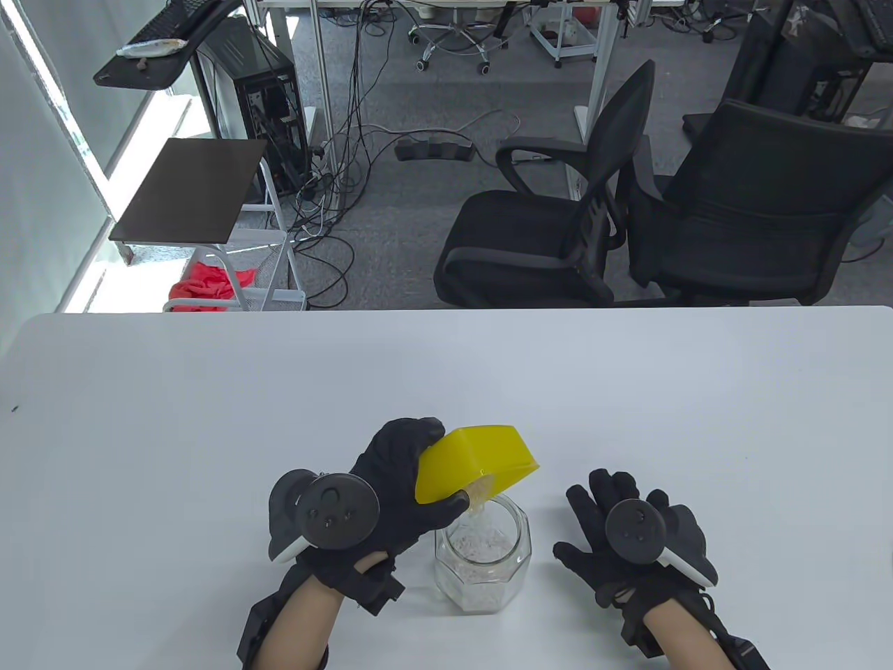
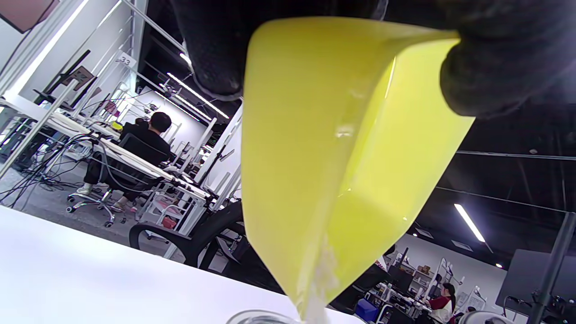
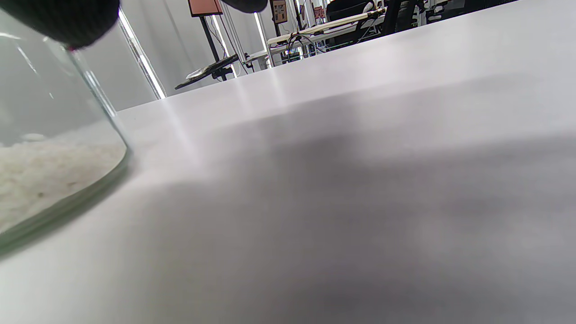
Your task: Pour rice from plastic food container into glass jar
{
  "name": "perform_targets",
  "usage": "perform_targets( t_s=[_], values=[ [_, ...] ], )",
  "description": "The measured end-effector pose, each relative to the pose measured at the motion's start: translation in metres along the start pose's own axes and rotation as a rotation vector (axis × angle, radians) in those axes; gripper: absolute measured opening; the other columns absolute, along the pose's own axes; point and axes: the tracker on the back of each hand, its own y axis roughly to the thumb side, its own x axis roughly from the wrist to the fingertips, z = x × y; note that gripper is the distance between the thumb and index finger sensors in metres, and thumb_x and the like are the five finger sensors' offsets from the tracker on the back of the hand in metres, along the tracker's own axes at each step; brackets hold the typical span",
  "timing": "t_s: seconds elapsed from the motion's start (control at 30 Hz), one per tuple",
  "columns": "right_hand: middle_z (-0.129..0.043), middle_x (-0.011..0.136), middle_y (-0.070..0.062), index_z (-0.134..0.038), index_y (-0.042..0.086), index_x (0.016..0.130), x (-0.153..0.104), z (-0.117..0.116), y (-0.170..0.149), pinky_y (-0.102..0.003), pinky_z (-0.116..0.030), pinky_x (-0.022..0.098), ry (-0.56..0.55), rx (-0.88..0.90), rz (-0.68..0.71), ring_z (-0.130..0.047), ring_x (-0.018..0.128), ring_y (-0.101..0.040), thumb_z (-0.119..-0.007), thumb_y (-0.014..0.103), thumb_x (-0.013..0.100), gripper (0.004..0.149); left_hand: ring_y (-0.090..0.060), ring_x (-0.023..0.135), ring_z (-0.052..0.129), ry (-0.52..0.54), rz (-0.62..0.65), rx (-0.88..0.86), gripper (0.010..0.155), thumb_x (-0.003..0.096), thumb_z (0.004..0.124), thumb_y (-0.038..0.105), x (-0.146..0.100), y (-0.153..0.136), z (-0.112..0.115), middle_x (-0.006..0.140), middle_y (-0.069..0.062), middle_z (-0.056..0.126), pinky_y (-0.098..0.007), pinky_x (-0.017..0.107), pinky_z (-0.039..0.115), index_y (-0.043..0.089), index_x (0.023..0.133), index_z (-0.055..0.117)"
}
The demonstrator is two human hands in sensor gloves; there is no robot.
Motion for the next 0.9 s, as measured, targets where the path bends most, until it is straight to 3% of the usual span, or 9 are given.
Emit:
perform_targets(
  t_s=[0.33,0.57,0.9],
  values=[
    [-0.021,0.116,-0.011,-0.044,0.023,0.110,0.000,0.000,0.000,-0.074,-0.007,0.061,0.000,0.000,-0.001,-0.013,0.107,-0.044,-0.072,0.064,0.044,0.082,-0.025,0.095,0.074,0.006,0.070,0.041,0.091,0.0472,0.084,0.067,-0.001,0.008,0.001,0.108,0.000,0.047,-0.045,0.074,0.072,0.026,0.114,0.037],
    [-0.021,0.116,-0.011,-0.045,0.023,0.110,0.000,0.000,0.000,-0.074,-0.007,0.061,0.001,0.001,-0.003,-0.013,0.107,-0.043,-0.072,0.064,0.044,0.082,-0.024,0.098,0.073,0.016,0.105,0.158,0.091,0.0462,0.087,0.065,-0.002,0.016,0.002,0.109,0.002,0.046,-0.046,0.077,0.070,0.028,0.113,0.037],
    [-0.021,0.116,-0.011,-0.045,0.023,0.110,0.000,0.000,-0.001,-0.074,-0.007,0.061,0.003,0.002,-0.006,-0.013,0.107,-0.043,-0.072,0.064,0.044,0.082,-0.022,0.100,0.072,-0.007,0.145,0.148,0.089,0.0451,0.090,0.062,-0.002,0.016,0.000,0.109,0.004,0.046,-0.047,0.078,0.069,0.031,0.112,0.039]
  ],
)
